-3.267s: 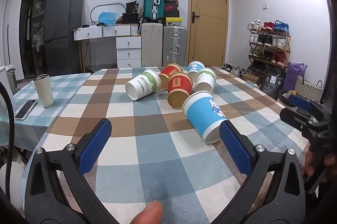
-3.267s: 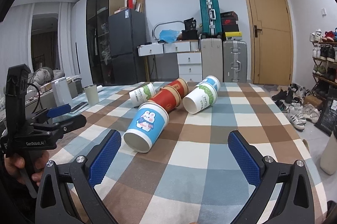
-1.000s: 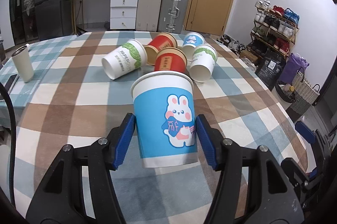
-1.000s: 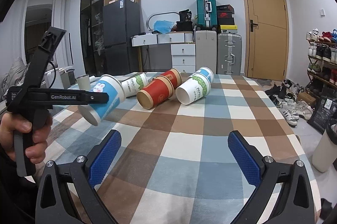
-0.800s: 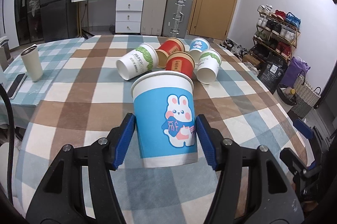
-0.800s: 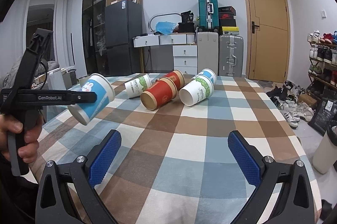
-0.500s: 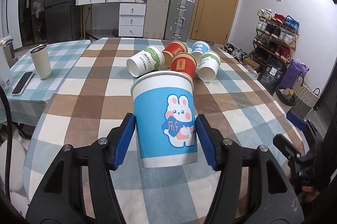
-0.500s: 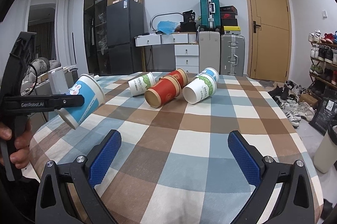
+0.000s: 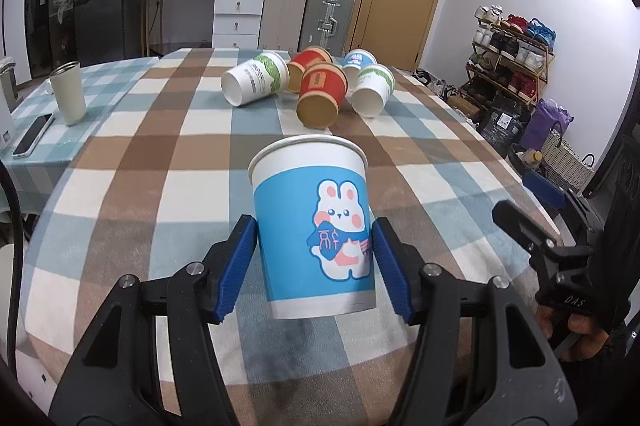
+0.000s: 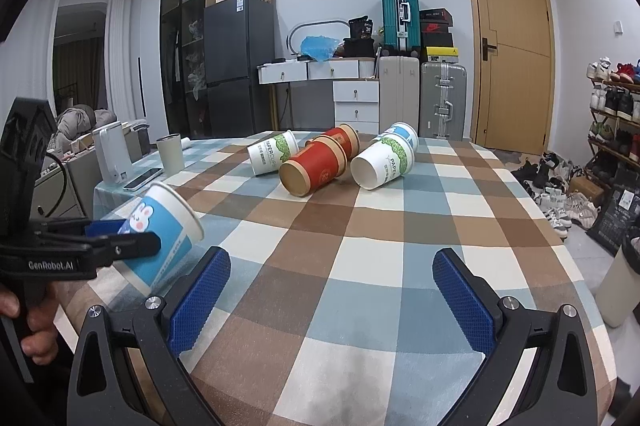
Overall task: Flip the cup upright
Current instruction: 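Lift the blue rabbit cup with the left gripper and rotate it upright, then open the left gripper while the right gripper moves in to grasp the cup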
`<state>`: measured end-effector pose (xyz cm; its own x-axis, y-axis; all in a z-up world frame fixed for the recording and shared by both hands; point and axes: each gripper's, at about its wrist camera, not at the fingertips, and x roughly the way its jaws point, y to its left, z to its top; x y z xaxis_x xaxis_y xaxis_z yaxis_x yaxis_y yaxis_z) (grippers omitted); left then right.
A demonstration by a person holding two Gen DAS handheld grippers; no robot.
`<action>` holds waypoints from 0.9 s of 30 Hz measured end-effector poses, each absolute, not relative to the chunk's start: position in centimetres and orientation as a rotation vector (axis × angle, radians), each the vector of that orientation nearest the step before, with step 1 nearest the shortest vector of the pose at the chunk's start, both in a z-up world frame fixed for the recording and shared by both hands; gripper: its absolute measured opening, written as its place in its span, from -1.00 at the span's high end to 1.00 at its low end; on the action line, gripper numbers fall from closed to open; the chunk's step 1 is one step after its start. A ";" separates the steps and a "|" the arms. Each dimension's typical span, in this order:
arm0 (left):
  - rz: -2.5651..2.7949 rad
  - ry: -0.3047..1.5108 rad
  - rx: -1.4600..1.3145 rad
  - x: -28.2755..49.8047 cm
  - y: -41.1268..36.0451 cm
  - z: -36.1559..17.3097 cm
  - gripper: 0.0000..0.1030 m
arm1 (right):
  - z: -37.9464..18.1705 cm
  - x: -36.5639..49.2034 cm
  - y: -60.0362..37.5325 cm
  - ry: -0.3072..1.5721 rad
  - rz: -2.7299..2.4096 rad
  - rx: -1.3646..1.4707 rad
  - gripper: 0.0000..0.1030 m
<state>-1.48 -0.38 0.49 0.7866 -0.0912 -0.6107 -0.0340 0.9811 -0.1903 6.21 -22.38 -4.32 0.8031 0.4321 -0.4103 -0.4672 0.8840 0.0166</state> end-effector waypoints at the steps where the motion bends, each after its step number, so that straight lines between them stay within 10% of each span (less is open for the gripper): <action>1: -0.029 0.671 -0.196 -1.4 -0.5 0.2 -0.11 | -4.3 6.2 -22.4 0.419 0.483 -0.087 -1.00; 16: -0.043 0.703 -0.247 -1.0 -0.6 -1.8 -0.12 | -4.5 6.0 -22.2 0.421 0.484 -0.087 -1.00; 27: -0.043 0.634 -0.211 -1.6 -0.6 -0.5 -0.67 | -4.2 6.2 -22.5 0.446 0.493 -0.045 -1.00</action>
<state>-1.62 -0.55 -0.47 0.8057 -0.1038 -0.5832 -0.0248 0.9778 -0.2082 6.22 -22.47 -4.21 0.7870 0.4481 -0.4240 -0.4674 0.8817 0.0643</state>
